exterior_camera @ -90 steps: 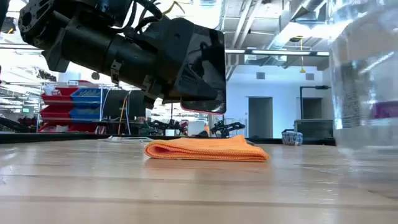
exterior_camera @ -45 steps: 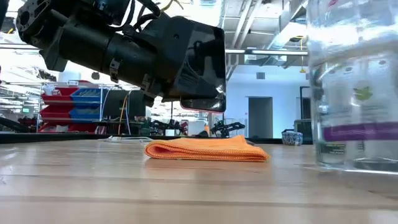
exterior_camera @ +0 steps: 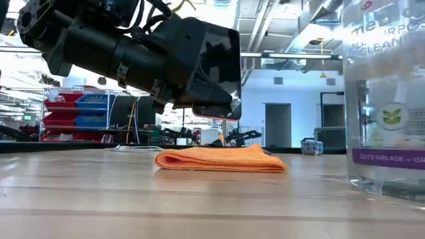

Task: Apply microfiber cloth
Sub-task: Spray the front of the pink cellphone with the spray bottle

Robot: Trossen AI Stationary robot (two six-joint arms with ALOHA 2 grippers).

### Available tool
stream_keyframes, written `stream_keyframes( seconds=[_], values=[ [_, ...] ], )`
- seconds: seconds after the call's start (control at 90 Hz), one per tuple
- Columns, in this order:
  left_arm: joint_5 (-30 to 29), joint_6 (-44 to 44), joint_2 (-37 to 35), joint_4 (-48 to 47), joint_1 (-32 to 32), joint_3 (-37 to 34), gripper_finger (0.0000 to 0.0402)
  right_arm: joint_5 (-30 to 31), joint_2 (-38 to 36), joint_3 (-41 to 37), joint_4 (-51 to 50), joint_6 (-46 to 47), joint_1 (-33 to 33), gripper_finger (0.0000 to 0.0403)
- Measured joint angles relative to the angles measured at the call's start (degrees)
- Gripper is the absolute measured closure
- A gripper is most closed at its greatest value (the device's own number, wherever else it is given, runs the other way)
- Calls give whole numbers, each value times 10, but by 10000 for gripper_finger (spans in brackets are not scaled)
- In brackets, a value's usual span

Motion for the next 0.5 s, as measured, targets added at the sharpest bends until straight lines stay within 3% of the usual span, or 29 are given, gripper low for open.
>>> stream_keyframes(
  seconds=[0.156, 0.3, 0.367, 0.5],
  values=[
    [0, 0, 0, 0, -1, 0, 390, -88, -6, 14, -79, 72, -3, 241],
    [1, 0, 0, 3, -3, 0, 390, -72, 5, 13, -141, 60, 19, 237],
    [1, 0, 0, 3, -4, 0, 390, -94, 9, 7, -145, 48, 28, 229],
    [0, 1, 0, 3, -6, 0, 390, -93, 3, 9, -88, 25, 31, 191]
  ],
)
